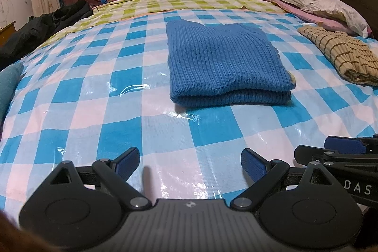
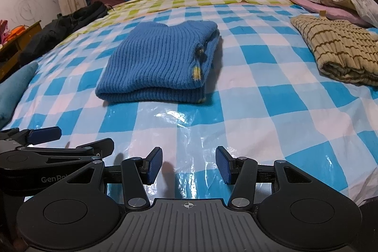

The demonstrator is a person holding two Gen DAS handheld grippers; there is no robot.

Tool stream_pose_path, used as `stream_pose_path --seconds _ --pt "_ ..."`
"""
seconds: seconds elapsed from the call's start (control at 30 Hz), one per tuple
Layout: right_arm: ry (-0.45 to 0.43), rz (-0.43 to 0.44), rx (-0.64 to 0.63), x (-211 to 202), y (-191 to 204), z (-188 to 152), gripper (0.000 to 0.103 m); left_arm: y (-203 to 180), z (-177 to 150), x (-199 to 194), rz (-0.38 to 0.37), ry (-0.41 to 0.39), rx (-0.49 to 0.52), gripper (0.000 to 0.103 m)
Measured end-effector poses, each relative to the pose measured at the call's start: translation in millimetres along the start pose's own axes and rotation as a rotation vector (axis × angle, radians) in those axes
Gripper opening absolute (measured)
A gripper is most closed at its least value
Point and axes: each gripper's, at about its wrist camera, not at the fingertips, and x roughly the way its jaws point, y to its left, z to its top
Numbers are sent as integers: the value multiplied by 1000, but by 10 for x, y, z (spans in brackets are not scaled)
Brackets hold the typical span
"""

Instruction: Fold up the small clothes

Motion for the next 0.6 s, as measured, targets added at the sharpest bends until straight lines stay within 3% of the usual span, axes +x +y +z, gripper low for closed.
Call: stream_pose_path --seconds 0.6 --pt "2 -2 2 -10 -3 -14 50 2 -23 -8 1 1 -5 97"
